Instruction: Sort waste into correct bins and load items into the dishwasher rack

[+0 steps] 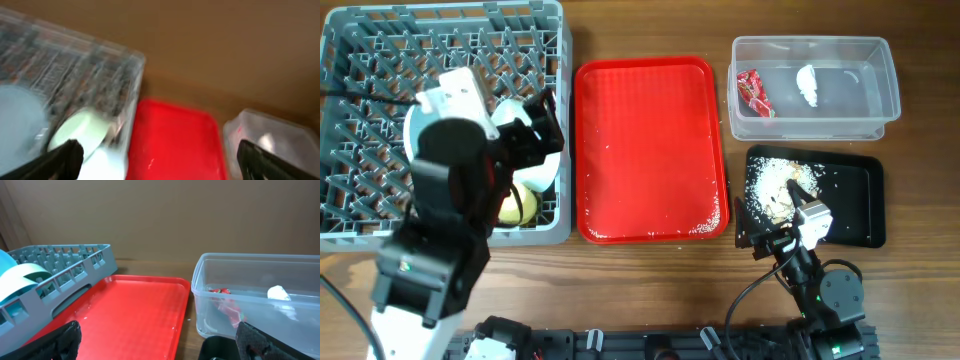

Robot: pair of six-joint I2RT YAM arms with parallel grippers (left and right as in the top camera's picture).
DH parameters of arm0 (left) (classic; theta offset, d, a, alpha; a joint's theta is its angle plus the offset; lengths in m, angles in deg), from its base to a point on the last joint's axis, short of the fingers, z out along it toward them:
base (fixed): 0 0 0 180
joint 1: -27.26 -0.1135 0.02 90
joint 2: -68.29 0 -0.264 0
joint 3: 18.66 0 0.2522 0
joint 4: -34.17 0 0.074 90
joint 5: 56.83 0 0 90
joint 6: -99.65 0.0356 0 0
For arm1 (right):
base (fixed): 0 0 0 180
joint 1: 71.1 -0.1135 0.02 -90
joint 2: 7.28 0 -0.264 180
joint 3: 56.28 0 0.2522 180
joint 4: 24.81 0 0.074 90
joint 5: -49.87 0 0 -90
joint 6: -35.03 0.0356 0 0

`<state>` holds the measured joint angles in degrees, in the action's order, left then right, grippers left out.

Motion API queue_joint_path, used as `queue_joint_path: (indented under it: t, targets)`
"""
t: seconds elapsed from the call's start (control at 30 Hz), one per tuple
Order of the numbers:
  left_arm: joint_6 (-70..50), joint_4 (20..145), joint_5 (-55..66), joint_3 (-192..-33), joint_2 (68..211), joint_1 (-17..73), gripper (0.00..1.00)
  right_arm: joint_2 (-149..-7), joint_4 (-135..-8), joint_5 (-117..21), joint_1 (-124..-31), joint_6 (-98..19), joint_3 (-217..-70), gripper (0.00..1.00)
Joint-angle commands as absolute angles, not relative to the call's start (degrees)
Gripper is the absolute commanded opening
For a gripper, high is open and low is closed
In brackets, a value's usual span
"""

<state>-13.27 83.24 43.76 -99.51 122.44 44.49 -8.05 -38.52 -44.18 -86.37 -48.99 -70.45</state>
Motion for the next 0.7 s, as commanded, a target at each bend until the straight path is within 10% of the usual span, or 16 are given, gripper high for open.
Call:
queue_joint_path:
  t: [0.0,0.67]
  targets:
    - [-8.52,72.12,35.06,-85.39,113.56,40.36,1.0,-7.49,-38.32,-44.62,-86.13,-48.58,-70.34,1.0]
    - [-8.76,64.86,30.21,-47.36,68.67,33.93,1.0,-7.49,-38.32,-44.62,-86.13,-48.58,-70.34,1.0]
